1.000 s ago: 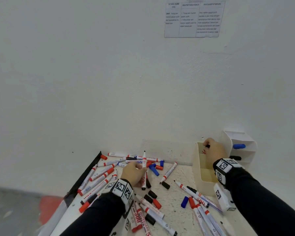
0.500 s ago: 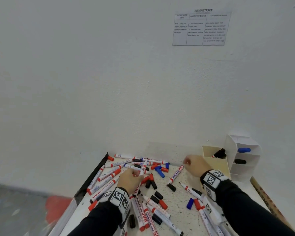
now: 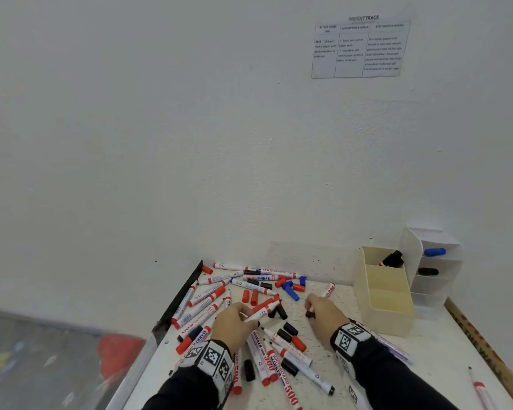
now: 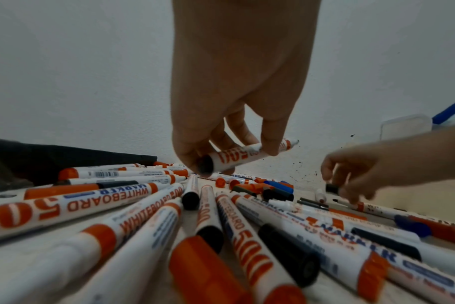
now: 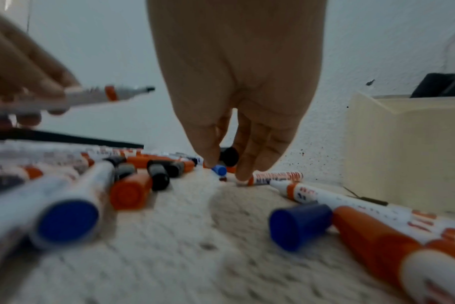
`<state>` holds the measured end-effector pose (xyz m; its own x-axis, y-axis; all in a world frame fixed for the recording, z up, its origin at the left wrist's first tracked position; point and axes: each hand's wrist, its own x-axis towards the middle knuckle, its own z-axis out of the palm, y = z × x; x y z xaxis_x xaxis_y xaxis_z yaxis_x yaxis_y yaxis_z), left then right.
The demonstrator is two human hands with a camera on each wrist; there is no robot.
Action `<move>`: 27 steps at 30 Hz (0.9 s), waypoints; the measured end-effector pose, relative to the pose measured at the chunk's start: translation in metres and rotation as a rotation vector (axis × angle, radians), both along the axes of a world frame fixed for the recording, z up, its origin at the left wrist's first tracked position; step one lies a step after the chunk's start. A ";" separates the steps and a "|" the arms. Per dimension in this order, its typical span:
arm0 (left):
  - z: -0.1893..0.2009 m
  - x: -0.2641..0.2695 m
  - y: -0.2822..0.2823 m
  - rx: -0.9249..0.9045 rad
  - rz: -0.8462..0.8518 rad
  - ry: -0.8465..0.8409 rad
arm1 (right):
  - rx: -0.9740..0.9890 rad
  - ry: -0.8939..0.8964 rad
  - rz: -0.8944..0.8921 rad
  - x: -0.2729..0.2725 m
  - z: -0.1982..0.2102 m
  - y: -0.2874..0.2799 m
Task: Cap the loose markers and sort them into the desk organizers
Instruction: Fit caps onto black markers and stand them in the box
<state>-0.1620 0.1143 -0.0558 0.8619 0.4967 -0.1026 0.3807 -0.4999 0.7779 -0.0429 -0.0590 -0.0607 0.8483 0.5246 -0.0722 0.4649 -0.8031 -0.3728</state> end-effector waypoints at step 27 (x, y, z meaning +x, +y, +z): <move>0.034 0.000 -0.078 -0.313 -0.425 0.013 | 0.567 0.186 -0.068 -0.033 0.038 -0.042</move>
